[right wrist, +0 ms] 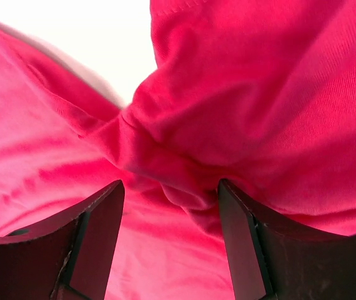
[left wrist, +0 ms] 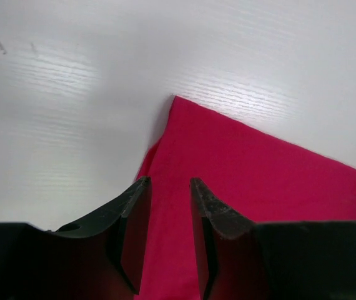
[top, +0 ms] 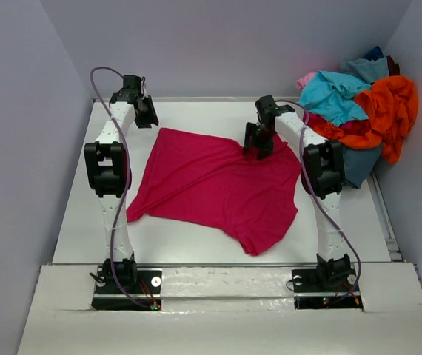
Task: Fold and stack the t-shirts
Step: Flatten the tshirt out
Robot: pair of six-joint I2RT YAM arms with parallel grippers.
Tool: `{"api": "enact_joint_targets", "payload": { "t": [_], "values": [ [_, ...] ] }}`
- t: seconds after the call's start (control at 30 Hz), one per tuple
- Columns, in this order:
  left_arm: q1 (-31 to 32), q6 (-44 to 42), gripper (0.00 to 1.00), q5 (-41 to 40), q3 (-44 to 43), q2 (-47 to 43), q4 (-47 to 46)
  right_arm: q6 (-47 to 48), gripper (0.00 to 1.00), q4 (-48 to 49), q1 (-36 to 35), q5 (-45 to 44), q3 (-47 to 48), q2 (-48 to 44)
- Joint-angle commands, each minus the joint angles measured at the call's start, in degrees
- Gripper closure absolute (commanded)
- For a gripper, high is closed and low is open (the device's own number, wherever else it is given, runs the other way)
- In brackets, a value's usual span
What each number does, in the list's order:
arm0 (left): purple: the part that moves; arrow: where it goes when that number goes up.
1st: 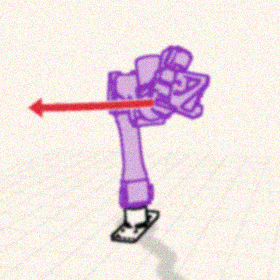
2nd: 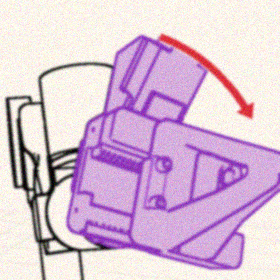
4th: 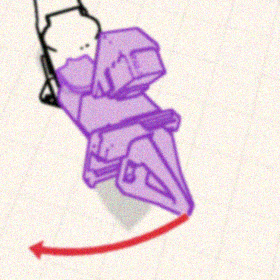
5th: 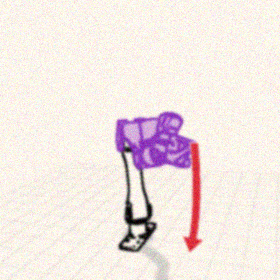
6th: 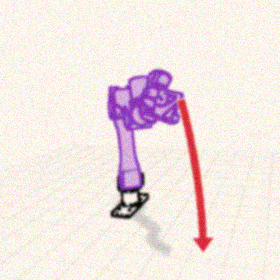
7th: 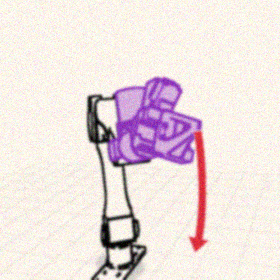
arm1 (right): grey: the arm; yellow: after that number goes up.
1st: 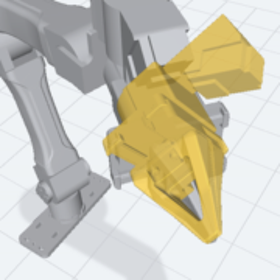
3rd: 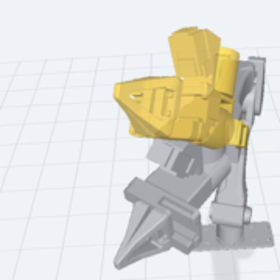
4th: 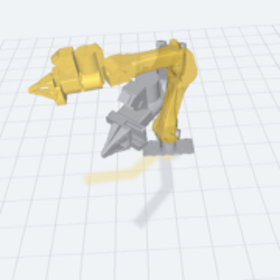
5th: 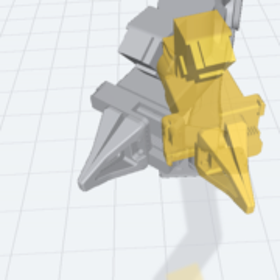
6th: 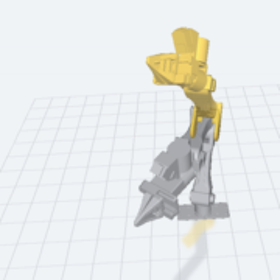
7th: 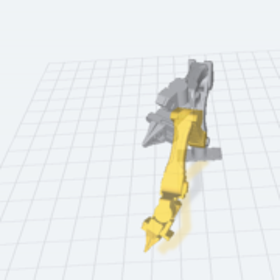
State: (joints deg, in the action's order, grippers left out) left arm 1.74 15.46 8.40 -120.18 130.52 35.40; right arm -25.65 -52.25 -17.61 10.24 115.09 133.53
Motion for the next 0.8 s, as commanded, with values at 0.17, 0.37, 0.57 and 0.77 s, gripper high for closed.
{"api": "enact_joint_targets", "payload": {
  "t": [0.17, 0.37, 0.57, 0.77],
  "values": [
    [2.92, -4.65, 0.49, 3.82, -8.22, 7.91, 0.21, 0.86, 0.33, -4.18, 0.47, -0.48, 8.75, 3.57],
    [2.92, -5.36, 0.46, -2.68, -12.44, 10.72, 1.25, 1.21, 0.33, -4.26, 0.47, -0.66, 8.57, 3.57],
    [2.92, -5.36, 0.46, -7.88, -11.83, 11.51, 1.6, 1.48, 0.33, -4.0, 0.47, -0.75, 8.75, 3.75],
    [2.39, -4.65, 0.46, -9.89, -9.29, 11.78, 1.96, 1.22, 0.32, -4.97, 0.47, -1.27, 12.61, 5.42]
  ]
}}
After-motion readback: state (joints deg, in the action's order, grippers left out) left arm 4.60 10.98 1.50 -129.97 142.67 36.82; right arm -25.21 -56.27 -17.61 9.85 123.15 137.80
